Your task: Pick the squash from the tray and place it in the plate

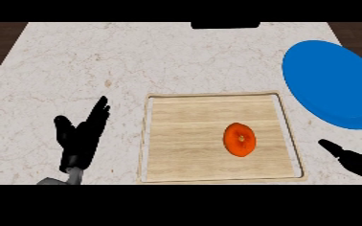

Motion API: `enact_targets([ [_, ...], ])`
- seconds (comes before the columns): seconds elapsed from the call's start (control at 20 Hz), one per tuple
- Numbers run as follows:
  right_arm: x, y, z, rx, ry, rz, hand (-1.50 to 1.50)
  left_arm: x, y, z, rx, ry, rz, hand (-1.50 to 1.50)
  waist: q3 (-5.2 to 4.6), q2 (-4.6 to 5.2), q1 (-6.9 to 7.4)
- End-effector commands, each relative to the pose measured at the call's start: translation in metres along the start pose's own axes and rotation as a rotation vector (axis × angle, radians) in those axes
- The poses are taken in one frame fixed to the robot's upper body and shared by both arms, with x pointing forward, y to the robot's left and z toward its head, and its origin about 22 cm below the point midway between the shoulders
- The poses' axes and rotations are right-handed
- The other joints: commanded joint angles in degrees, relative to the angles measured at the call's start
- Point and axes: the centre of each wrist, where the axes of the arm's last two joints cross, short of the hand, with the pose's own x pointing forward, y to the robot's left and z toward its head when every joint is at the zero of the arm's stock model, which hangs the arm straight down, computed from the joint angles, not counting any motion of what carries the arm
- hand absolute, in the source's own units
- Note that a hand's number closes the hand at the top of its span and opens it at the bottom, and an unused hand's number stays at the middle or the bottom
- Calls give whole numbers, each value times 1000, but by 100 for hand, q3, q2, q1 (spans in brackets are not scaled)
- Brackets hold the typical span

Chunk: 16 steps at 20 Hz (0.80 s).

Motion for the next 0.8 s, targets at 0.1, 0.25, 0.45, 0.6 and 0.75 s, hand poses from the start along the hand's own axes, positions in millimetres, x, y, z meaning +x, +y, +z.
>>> enact_targets([
  [0.1, 20, -8, 22, 310, 137, 249, -150, -20, 5, 8, -22, 43, 7, 0, -25, 36, 115],
  [0.25, 64, -4, 23, 344, 150, 297, -150, -6, 12, 3, -27, 54, -3, 0, -21, 39, 167],
  [0.45, 80, 8, 29, 395, 240, 403, -150, -16, -9, 2, -38, 38, -3, 0, -16, 51, 201],
  [0.6, 98, 28, 18, 395, 242, 428, -150, -16, -5, -7, -46, 36, -5, 0, -11, 63, 239],
  [0.75, 94, 61, 16, 409, 255, 433, -150, -16, -11, -11, -57, 46, 0, 0, -6, 63, 240],
])
